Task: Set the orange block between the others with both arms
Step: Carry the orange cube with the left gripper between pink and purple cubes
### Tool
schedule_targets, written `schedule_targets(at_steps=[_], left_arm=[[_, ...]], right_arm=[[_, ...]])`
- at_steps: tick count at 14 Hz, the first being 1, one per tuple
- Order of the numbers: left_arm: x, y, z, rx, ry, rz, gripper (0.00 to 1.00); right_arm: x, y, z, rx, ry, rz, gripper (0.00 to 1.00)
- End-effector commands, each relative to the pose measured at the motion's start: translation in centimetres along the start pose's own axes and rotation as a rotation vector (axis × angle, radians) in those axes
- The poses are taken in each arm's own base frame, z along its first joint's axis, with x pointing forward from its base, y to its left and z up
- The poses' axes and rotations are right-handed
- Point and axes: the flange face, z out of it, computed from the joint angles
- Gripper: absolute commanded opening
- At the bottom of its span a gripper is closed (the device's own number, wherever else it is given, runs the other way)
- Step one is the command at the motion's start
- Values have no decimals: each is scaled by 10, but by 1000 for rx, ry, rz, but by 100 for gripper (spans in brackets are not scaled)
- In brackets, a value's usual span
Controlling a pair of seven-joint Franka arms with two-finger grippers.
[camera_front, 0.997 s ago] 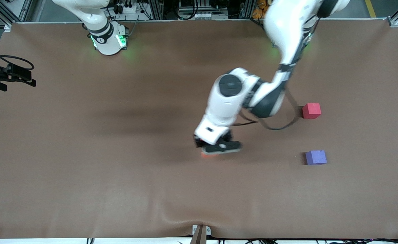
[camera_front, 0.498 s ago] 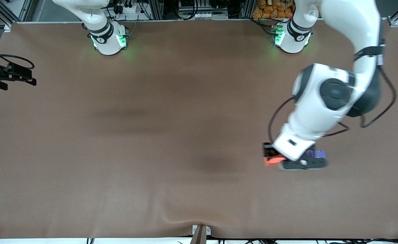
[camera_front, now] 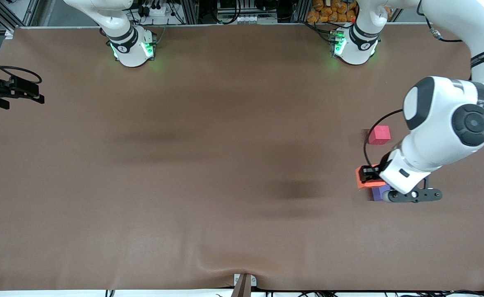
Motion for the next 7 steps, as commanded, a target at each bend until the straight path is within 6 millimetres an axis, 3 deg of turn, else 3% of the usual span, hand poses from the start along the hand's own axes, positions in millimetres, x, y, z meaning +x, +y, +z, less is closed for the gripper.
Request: schedule_targets(at_steps=[1,5,7], left_arm=[[-16,-33,2,-4,-37,13,0],[-24,-107,38,-8,-104,35,0],[-33,-132,61,-20,-119,42,0]], right_arm=[[-11,-1,-4,13,7,18,100],[-11,0,-3,14,6,20,100],[-11,-1,-3,14,5,18,100]])
